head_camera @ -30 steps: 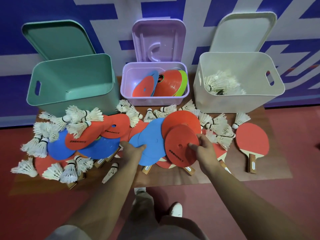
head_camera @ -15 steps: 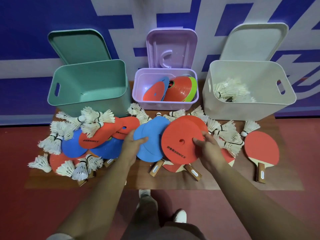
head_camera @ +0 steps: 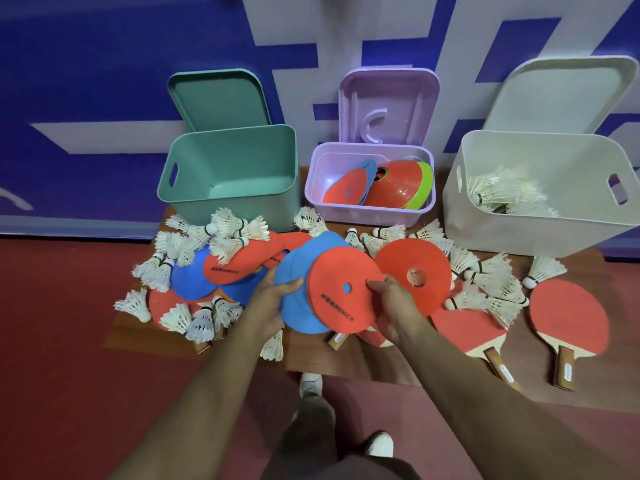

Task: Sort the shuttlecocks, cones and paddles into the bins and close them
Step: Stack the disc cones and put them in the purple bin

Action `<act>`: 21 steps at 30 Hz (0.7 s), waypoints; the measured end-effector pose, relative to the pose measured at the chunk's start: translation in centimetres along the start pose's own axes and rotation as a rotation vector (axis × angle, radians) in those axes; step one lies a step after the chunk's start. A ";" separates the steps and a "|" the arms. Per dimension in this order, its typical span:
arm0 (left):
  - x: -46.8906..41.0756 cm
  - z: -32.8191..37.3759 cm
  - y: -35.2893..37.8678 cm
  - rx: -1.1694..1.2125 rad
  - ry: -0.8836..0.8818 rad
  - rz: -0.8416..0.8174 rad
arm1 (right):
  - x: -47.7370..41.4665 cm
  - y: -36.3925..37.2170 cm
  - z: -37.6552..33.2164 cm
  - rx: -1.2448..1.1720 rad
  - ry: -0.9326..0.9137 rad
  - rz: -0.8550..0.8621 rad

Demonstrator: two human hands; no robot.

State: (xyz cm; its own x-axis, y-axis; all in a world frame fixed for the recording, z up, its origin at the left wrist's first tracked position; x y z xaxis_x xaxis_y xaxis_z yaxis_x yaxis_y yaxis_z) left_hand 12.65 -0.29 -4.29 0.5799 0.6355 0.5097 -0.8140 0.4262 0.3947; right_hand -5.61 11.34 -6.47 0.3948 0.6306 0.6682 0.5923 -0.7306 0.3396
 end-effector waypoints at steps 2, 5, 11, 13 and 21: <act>0.0 -0.2 -0.4 0.009 -0.015 -0.014 | -0.2 0.2 0.3 0.014 0.013 -0.004; -0.2 -0.2 -1.1 -0.011 -0.033 0.011 | -0.4 0.2 0.0 0.028 -0.031 0.010; -1.7 -0.1 -1.5 -0.051 -0.030 0.054 | -0.9 0.2 -1.4 0.142 -0.189 0.040; -2.4 0.0 -1.1 -0.060 -0.030 0.039 | -1.2 0.5 -1.7 0.170 -0.237 0.001; -4.6 0.9 -0.5 -0.093 -0.009 -0.046 | -2.6 1.9 -3.4 0.456 -0.464 -0.072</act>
State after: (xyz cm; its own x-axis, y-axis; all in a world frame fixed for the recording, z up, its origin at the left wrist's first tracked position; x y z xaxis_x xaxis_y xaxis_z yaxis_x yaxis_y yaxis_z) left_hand 10.42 -4.01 -6.18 0.6170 0.6078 0.5000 -0.7856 0.5132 0.3456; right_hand -7.92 7.39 -5.28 0.5450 0.7957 0.2642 0.8266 -0.5626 -0.0107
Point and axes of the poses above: each hand's wrist, its own x-axis away from the middle knuckle, its own y-axis out of the palm, z = x × y, the point moved 4 cm from there along -x, towards the middle knuckle, and after that the axes turned 4 degrees about -y, right-handed, at the moved point
